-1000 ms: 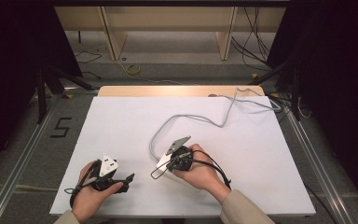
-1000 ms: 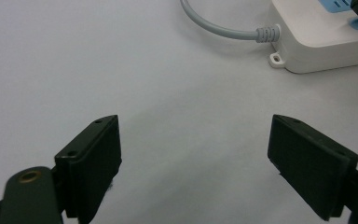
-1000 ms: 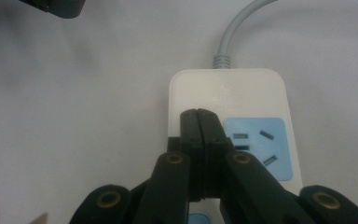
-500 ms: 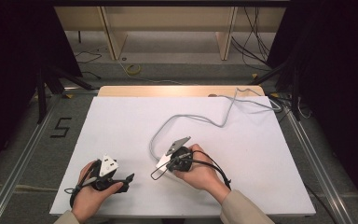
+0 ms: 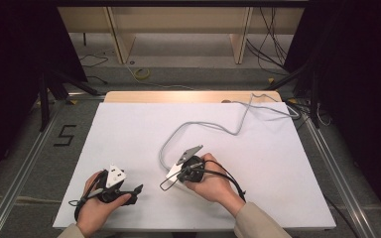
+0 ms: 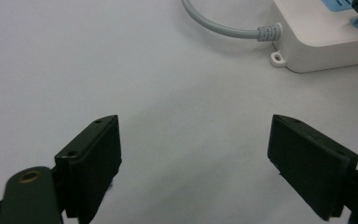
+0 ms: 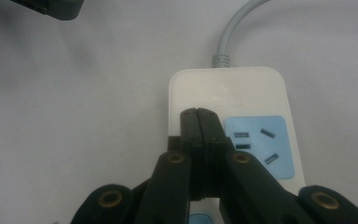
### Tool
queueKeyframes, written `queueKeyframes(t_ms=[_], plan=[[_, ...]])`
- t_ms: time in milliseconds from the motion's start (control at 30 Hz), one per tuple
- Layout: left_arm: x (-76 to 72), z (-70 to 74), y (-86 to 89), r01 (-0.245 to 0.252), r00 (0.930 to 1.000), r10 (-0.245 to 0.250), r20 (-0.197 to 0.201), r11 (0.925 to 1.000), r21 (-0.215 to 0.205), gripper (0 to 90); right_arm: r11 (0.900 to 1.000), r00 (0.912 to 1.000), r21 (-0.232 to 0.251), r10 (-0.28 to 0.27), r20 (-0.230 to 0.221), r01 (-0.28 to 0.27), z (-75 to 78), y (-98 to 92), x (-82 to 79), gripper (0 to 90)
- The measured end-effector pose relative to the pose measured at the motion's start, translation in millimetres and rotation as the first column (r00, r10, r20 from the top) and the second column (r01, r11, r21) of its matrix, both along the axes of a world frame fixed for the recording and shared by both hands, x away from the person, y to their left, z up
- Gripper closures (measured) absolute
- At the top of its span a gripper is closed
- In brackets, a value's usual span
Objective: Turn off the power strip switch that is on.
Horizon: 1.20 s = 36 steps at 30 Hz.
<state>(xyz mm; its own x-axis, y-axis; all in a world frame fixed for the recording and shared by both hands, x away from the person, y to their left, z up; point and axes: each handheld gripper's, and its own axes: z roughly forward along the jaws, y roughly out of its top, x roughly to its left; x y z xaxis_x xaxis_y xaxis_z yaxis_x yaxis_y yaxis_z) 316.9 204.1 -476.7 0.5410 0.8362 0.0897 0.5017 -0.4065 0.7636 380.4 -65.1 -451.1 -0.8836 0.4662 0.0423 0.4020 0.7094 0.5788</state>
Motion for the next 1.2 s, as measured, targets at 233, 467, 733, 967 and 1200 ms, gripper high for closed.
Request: queueKeyframes(t_ms=[233, 467, 733, 967, 1200], plan=[[-0.2, -0.2, -0.4, 0.0, 1.0, 0.0, -0.002, 1.0, -0.003, 17.1, 1.0, 1.0, 0.001, -0.002, 0.004, 0.002, -0.6, -0.2, -0.6, 90.0], [-0.6, -0.2, -0.9, 0.0, 1.0, 0.0, -0.001, 1.0, -0.004, 17.1, 1.0, 1.0, -0.001, -0.004, -0.008, 0.004, -1.0, -0.2, -1.8, 90.0], [-0.2, -0.7, -1.0, -0.002, 1.0, 0.002, -0.002, 1.0, -0.007, 17.1, 1.0, 0.9998, 0.006, -0.012, -0.017, 0.012, -1.3, -0.8, -1.1, 90.0], [-0.6, 0.0, -1.0, 0.001, 1.0, -0.001, 0.0, 1.0, -0.002, 17.1, 1.0, 0.9995, 0.013, -0.023, -0.023, 0.023, -1.3, -1.4, -1.9, 90.0], [-0.3, -0.2, -2.0, 0.005, 1.0, -0.005, 0.003, 1.0, 0.0, 17.1, 0.999, 0.9991, 0.023, -0.031, -0.029, 0.032, -1.9, -2.2, -1.9, 90.0]])
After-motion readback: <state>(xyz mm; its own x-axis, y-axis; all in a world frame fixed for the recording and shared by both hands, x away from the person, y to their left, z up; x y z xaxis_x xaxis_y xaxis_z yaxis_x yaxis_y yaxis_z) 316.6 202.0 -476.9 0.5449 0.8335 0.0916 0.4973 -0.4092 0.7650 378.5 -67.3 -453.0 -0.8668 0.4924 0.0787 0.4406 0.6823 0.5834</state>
